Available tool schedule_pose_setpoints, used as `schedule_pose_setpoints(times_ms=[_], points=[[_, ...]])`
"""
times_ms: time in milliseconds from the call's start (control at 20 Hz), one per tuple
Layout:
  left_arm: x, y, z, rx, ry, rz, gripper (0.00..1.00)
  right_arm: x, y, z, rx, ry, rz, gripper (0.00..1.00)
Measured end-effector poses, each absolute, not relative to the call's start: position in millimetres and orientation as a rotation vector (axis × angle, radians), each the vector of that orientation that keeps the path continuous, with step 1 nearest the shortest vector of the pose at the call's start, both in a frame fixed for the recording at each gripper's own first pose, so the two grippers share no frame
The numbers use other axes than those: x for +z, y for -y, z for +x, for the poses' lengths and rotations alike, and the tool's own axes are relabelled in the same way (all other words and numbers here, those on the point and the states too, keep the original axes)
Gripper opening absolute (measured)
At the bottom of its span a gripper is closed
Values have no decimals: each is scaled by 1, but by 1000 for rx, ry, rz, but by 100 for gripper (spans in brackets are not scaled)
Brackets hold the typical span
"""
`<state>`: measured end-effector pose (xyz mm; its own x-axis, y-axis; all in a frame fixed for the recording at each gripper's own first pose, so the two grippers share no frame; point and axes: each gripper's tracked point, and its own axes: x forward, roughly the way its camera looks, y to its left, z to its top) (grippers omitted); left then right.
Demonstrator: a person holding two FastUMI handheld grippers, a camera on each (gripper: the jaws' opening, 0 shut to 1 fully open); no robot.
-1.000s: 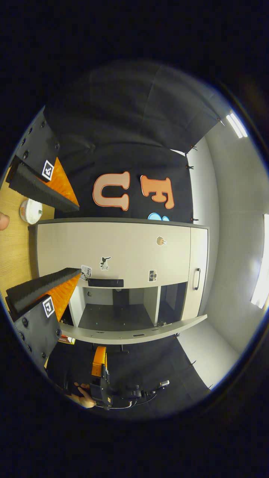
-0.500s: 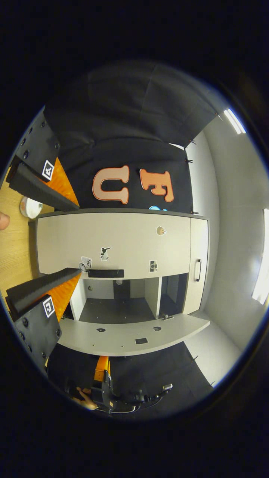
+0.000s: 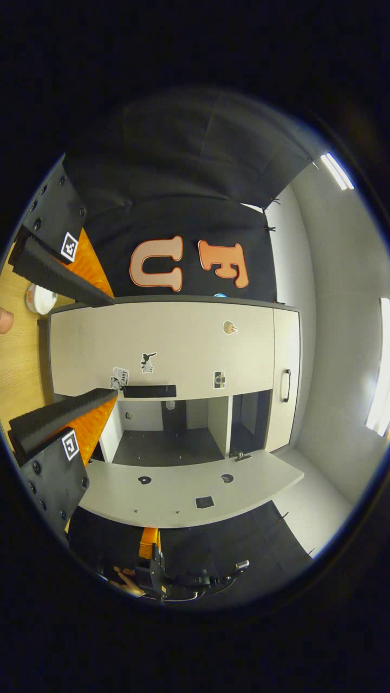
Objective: Open the right door of the double-door shoe cabinet with the right hand, and open the left door with the left hand.
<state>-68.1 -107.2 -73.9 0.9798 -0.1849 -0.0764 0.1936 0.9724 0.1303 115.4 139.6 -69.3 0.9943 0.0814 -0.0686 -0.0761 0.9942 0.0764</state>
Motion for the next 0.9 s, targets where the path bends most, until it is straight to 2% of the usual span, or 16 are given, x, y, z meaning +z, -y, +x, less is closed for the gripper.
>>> schedule_pose_setpoints(times_ms=[300, 500, 600, 650, 800, 850, 900], points=[[-75, 113, -61, -188, -65, 133, 97, -72, -115, 118, -2, -68, 116, 0], [-79, 116, -53, -176, -81, 131, 96, -73, -118, 110, 40, -79, 147, 3], [-77, 119, -47, -175, -81, 118, 96, -73, -113, 105, 25, -76, 135, 23], [-78, 121, -44, -173, -80, 118, 96, -72, -113, 103, 26, -69, 132, 43], [-79, 136, -31, -187, -73, 115, 96, -67, -109, 99, 14, -48, 137, 55], [-82, 143, -26, -195, -78, 111, 96, -66, -107, 98, 3, -40, 142, 68], [-84, 149, -22, -206, -83, 109, 96, -65, -104, 98, -11, -34, 146, 75]])
